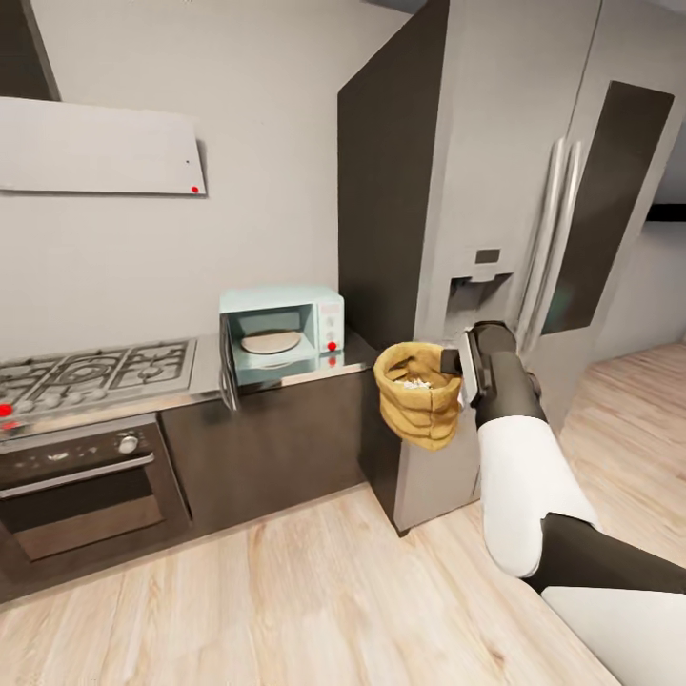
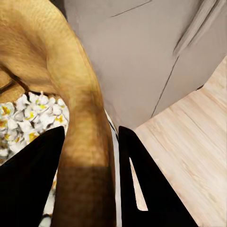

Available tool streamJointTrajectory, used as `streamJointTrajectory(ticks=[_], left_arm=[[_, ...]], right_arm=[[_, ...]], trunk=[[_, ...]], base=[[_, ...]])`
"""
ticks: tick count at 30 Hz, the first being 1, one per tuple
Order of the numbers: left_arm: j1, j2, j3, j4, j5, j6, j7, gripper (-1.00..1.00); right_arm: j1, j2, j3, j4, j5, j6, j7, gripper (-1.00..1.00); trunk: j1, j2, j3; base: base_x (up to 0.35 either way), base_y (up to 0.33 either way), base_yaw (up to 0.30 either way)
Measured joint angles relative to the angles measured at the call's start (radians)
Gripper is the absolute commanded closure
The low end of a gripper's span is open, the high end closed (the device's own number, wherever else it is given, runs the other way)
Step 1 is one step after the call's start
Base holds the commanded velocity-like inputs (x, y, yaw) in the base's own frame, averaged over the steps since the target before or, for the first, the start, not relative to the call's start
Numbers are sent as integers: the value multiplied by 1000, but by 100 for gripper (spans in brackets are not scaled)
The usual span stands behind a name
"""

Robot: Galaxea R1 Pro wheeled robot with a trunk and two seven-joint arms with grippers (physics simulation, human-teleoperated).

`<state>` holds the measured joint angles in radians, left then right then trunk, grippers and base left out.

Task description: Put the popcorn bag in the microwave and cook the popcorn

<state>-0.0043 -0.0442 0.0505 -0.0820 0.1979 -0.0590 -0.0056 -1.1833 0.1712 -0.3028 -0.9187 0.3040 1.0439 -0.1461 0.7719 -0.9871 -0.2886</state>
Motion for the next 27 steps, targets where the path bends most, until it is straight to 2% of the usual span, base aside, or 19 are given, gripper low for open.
streamJointTrajectory(ticks=[4,15,20,27], left_arm=[[0,0,0,0,0,0,0,-100],[0,0,0,-1,0,0,0,-100],[0,0,0,0,0,0,0,-100],[0,0,0,-1,0,0,0,-100]], right_arm=[[0,2,0,11,11,1,0,100],[0,2,0,14,6,1,7,100],[0,2,0,62,9,1,54,100],[0,2,-1,65,12,1,60,100]], trunk=[[0,0,0],[0,0,0],[0,0,0],[0,0,0]], base=[[0,0,268],[0,0,268],[0,0,268],[0,0,268]])
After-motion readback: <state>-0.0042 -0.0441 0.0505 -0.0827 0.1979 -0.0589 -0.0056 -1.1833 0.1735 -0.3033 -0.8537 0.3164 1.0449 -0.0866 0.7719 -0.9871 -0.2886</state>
